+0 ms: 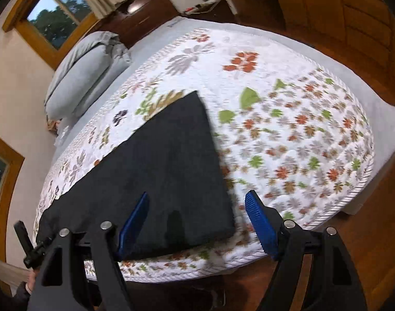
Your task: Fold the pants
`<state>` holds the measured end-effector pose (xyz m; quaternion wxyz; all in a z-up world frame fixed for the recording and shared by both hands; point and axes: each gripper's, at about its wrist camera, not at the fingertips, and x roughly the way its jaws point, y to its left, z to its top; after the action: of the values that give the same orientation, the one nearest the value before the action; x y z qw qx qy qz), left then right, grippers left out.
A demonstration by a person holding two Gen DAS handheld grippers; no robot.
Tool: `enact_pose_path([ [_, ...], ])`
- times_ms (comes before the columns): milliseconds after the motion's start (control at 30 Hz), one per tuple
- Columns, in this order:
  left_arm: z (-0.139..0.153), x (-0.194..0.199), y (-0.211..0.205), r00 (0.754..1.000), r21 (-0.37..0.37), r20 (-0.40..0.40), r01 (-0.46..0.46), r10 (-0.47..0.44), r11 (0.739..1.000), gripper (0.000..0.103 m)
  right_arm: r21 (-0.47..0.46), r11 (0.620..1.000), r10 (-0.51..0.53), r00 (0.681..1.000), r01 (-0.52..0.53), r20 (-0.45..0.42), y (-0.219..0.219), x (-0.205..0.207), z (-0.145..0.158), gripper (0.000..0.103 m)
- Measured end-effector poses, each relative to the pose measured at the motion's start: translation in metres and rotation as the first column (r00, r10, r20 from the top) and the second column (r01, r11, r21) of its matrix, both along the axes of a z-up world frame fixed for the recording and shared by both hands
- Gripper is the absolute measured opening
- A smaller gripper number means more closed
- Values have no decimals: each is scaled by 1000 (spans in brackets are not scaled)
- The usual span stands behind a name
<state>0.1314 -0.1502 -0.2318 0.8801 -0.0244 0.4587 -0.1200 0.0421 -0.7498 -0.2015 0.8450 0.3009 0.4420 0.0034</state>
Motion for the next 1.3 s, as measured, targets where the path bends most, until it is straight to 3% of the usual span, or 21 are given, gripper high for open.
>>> enact_pose_path([
  [100,-7,3,-3,1000,27,1,-11,11,1000,101,75,997,-7,1000,7,-5,-8,0,-10,77],
  [333,1,-2,3,999,54,-12,35,-34,998,101,104,994,47,999,-44,-27,8,5,-22,77],
  [433,17,-12,43,1000,61,-14,-16,17,998,101,85,994,67,997,-64,-33,15,10,-24,78],
  [500,26,-16,96,991,70,-14,-131,132,989,101,82,994,69,997,-65,-40,17,13,-25,80],
  [567,32,-18,153,965,85,-16,-259,261,962,101,61,996,74,996,-71,-52,21,17,-25,80],
  [600,34,-21,200,935,83,-12,-352,354,933,101,48,996,77,995,-74,-60,23,18,-25,80],
  [667,33,-22,254,898,48,-56,-435,437,899,101,34,996,81,994,-79,-69,26,21,-24,80],
  [767,26,-27,343,813,-30,-146,-572,563,819,101,26,998,66,994,-64,-89,27,23,-23,80],
  [800,25,-28,358,800,-60,-163,-593,578,803,101,10,998,66,993,-66,-98,30,25,-22,80],
  [833,22,-31,378,761,-84,-192,-642,620,762,101,-12,997,70,991,-71,-110,33,27,-21,80],
  [933,14,-36,402,726,-144,-260,-681,636,718,101,-56,995,80,988,-88,-132,40,31,-19,84],
  [1000,10,-47,414,686,-204,-272,-726,675,657,101,-79,992,88,985,-100,-146,44,33,-19,86],
  [1067,-1,-44,422,694,-261,-332,-719,639,644,101,-94,990,94,983,-109,-160,46,37,-22,86],
  [1167,-15,-37,429,655,-252,-374,-753,656,608,100,-99,991,77,984,-94,-158,48,40,-22,87],
  [1300,-15,-30,422,634,-221,-354,-771,687,597,99,-105,989,93,986,-108,-136,48,39,-20,85],
])
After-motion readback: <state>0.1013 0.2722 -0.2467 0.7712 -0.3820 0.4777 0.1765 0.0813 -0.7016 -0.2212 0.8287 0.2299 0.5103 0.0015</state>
